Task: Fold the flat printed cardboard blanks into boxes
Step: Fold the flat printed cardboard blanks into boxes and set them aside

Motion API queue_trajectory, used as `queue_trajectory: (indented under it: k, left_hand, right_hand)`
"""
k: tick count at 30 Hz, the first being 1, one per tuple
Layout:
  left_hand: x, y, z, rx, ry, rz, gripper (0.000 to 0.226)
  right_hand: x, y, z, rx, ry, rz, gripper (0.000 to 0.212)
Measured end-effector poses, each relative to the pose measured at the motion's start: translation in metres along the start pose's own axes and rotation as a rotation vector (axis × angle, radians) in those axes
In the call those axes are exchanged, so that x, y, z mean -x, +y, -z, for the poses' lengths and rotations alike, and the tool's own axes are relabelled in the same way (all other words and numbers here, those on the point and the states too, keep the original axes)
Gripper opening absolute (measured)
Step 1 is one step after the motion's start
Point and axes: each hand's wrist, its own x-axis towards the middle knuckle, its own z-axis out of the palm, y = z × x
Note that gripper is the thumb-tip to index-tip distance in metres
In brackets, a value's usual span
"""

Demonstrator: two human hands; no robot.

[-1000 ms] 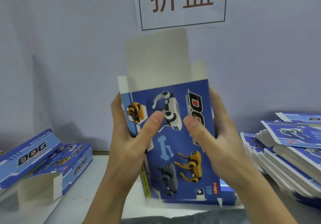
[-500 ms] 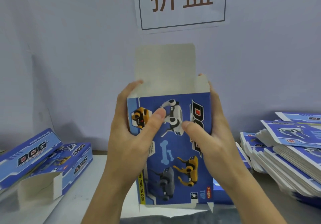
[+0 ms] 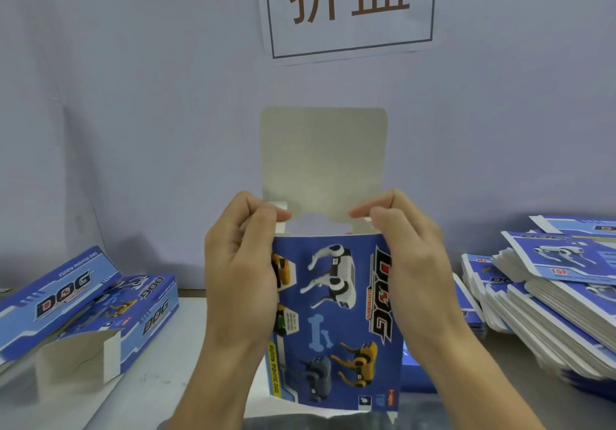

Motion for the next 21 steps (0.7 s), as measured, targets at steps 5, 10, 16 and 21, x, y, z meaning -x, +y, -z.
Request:
queue_trajectory:
  k: [5,10,16,21]
  left_hand:
    - [-0.001,-0.002,0.005,0.039,-0.052,0.047,0.019]
    - [-0.001,-0.004,0.003,0.003,-0.01,0.06,0.028]
    - [-0.004,-0.007,0.005,0.011,-0.046,0.132,0.044]
    - [-0.003,-0.007,0.005,0.012,-0.039,0.036,0.029]
  right_hand:
    - [0.002,0.006,-0.003,-0.076,0.027,-0.064,0.017]
    - [0.001,0.011,-0.003,-0.095,0.075,-0.103,0.036]
    - [0.001,0.013,-0.002,-0.095,0.006,-0.125,0.048]
    - [0.003,0.014,-0.001,-0.138,-0.038,-0.094,0.032]
